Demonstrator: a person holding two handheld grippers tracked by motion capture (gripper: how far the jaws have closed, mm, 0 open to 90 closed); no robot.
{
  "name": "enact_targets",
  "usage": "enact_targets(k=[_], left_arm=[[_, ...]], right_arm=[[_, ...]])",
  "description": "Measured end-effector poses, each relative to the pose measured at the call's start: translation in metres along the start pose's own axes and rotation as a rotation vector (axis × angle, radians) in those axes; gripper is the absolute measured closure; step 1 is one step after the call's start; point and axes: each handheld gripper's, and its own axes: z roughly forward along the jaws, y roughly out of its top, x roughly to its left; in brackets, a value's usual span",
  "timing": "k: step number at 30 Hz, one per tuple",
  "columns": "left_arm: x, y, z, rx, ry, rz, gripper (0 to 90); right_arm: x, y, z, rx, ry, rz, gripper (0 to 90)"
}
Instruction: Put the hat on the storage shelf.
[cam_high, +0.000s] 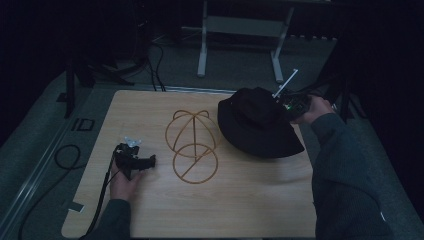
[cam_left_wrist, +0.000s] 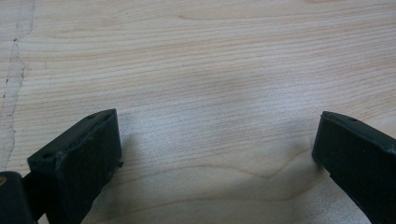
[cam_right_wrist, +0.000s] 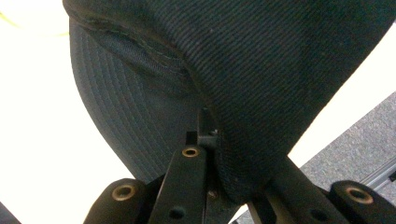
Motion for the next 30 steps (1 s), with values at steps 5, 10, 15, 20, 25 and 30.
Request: enact_targets(k=[5,10,15,20,25,30], left_arm=[[0.000,0.000,0.000,0.001,-0.001,0.001,1.5],[0.000,0.000,0.000,0.000,-0.001,-0.001,1.5],[0.000,0.000,0.000,-0.002,-0.001,-0.002,1.5],[0.000,0.000,0.000,0.000,-0.001,-0.001,1.5],[0.000,0.000,0.000,0.000,-0.001,-0.001,1.5],[0.000,0.000,0.000,0.000,-0.001,-0.001,1.5]], right_arm=[[0.002,0.005,0.002,-0.014,-0.013,0.029,87.5],[0.005,0.009,0.001,-0.042,-0.023,0.062,87.5],[0.008,0.011,0.000,-0.077,-0.028,0.085,87.5],[0.009,0.012,-0.001,-0.094,-0.024,0.088,87.5],[0.009,0.012,-0.003,-0.105,-0.016,0.096,87.6],[0.009,0.010,-0.006,-0.132,-0.009,0.115,87.5]])
